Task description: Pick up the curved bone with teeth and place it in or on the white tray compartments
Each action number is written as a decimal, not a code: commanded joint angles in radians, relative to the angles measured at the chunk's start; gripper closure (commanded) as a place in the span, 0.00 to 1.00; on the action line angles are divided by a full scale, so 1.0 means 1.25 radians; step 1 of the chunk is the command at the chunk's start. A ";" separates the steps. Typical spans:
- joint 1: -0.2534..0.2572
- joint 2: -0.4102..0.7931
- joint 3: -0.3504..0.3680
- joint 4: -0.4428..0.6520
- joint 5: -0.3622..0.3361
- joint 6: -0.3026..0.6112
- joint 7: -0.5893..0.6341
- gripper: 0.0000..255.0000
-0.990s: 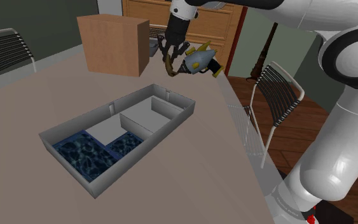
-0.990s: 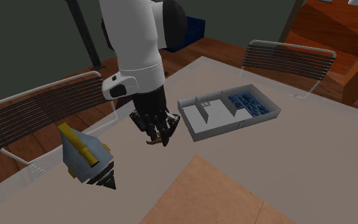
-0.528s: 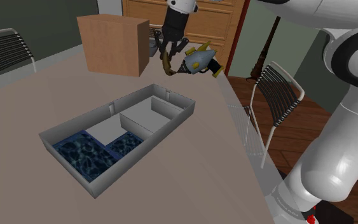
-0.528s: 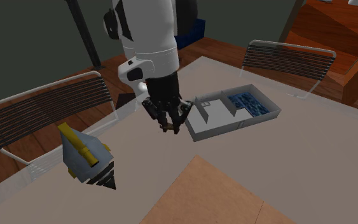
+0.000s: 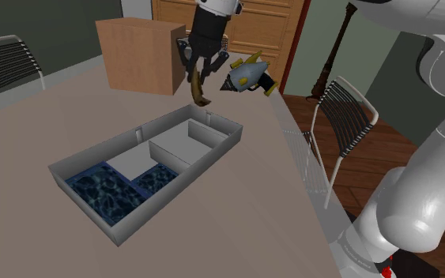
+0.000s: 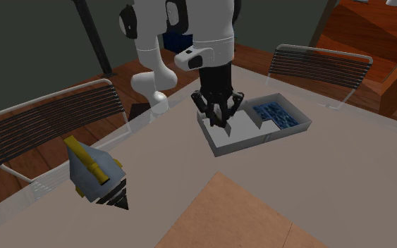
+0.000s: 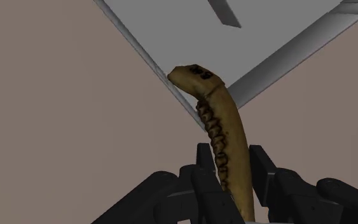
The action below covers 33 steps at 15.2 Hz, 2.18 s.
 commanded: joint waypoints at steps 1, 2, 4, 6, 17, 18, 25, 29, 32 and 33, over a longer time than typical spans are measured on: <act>0.020 -0.001 0.021 -0.003 -0.009 0.002 0.042 1.00; 0.028 -0.004 0.031 -0.006 -0.012 0.002 0.061 1.00; 0.047 -0.008 0.050 -0.008 -0.018 0.001 0.099 1.00; 0.065 -0.008 0.070 -0.007 -0.026 -0.002 0.138 1.00; 0.142 0.017 0.153 -0.005 -0.071 0.011 0.299 1.00; 0.141 0.013 0.152 -0.020 -0.069 0.023 0.299 1.00; 0.138 -0.007 0.148 -0.119 -0.059 0.104 0.297 1.00; 0.137 -0.013 0.147 -0.165 -0.057 0.144 0.297 1.00; 0.137 -0.013 0.147 -0.165 -0.057 0.144 0.297 1.00; 0.137 -0.013 0.147 -0.165 -0.057 0.144 0.297 1.00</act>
